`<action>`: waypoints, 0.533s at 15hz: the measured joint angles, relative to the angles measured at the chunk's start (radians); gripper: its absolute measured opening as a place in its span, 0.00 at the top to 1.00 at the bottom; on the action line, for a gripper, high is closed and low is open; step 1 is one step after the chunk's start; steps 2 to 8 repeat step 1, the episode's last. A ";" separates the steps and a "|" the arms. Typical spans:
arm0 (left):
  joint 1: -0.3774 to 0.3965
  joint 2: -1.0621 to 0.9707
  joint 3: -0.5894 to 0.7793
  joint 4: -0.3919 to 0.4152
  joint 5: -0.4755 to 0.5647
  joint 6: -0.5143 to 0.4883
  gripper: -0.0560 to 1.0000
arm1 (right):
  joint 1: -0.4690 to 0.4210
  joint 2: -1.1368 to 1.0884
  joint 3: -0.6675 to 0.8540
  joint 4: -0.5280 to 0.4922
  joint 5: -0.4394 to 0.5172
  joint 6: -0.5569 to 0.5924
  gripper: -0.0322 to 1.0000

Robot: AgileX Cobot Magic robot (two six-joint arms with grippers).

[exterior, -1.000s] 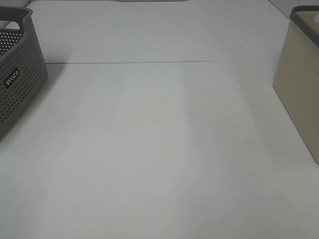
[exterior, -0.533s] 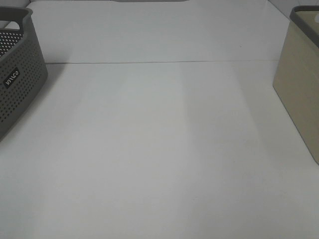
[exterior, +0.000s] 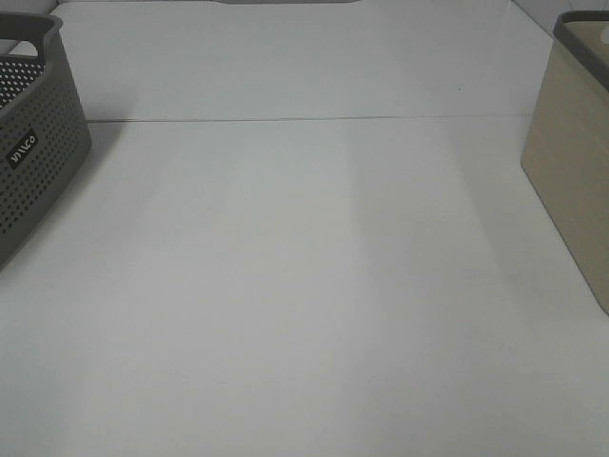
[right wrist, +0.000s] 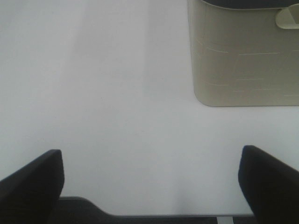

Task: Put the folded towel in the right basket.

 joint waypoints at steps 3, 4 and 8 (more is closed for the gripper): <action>0.000 0.000 0.000 0.000 0.000 0.000 0.01 | 0.000 0.000 0.000 0.000 0.000 0.000 0.03; 0.000 0.000 0.000 0.000 0.000 0.000 0.01 | 0.000 0.000 0.000 0.000 0.000 0.000 0.03; 0.000 0.000 0.000 0.000 0.000 0.000 0.01 | 0.000 0.000 0.000 0.000 0.000 0.000 0.03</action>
